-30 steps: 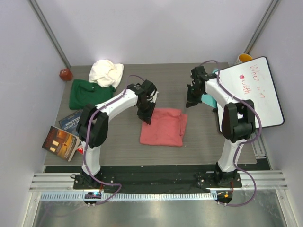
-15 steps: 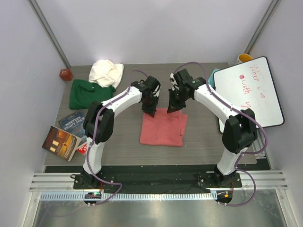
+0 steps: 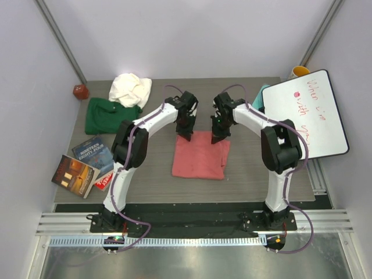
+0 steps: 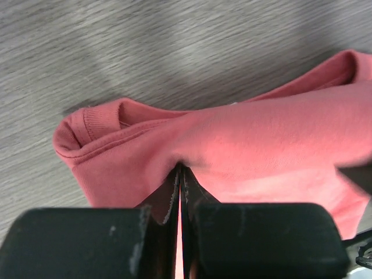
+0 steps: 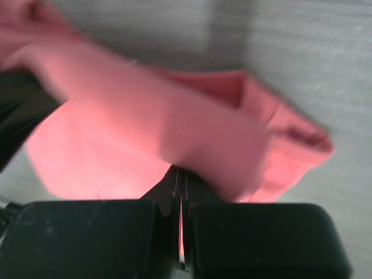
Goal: Fold and stack the t-shirts
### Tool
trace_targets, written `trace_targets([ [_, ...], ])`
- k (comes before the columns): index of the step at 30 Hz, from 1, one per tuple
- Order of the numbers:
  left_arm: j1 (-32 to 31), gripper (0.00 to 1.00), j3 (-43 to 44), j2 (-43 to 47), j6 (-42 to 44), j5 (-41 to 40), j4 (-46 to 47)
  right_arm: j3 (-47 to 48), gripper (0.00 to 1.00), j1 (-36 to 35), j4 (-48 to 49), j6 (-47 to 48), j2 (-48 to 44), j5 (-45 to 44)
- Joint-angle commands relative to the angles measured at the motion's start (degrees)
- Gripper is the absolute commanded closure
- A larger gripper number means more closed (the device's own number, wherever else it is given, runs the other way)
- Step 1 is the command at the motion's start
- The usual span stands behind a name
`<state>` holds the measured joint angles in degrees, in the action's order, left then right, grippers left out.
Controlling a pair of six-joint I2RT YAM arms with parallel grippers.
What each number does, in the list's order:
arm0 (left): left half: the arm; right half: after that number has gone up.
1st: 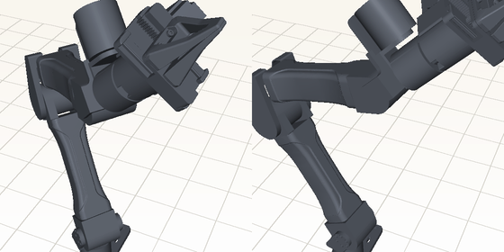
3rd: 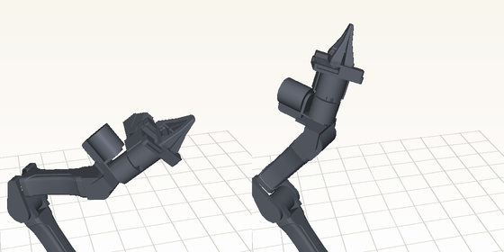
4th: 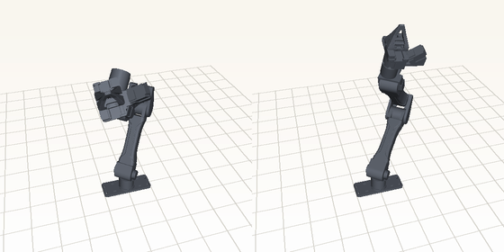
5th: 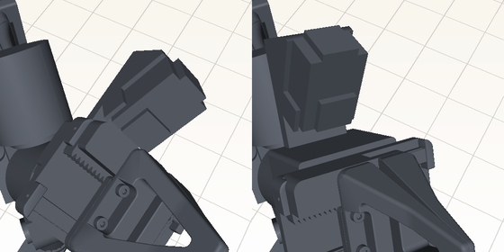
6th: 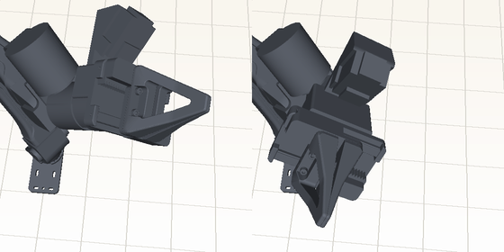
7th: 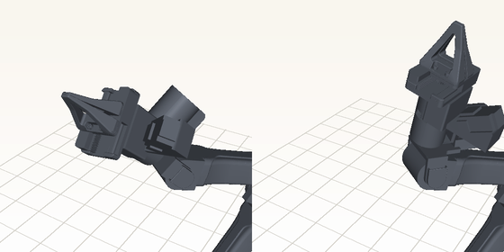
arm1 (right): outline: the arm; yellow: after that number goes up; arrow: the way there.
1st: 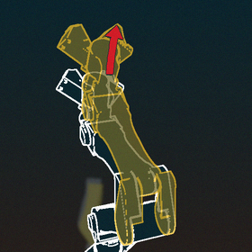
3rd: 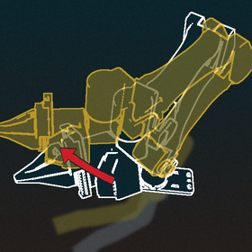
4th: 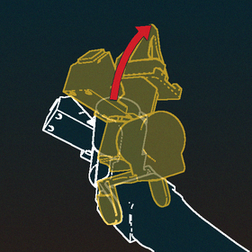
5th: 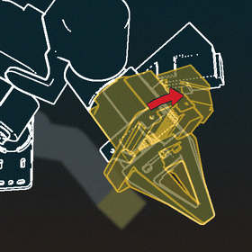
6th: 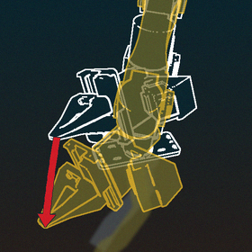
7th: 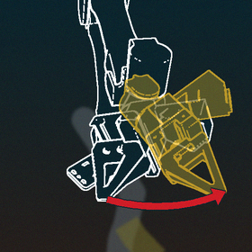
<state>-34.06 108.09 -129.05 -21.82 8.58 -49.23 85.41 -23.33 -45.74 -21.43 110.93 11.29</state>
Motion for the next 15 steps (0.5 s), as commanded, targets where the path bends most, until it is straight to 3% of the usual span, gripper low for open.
trace_targets([
  [1,1.0,1.00,-0.5,0.6,1.9,0.6,-0.6,1.4,0.99,3.1,1.6,1.0,4.7,-0.7],
  [9,4.2,1.00,-7.7,3.5,1.7,0.3,1.9,-3.8,0.99,4.3,4.1,1.0,6.5,-1.5],
  [15,7.4,1.00,-8.1,3.0,2.3,0.4,1.5,-4.5,0.99,4.8,4.5,1.6,6.1,-1.1],
])
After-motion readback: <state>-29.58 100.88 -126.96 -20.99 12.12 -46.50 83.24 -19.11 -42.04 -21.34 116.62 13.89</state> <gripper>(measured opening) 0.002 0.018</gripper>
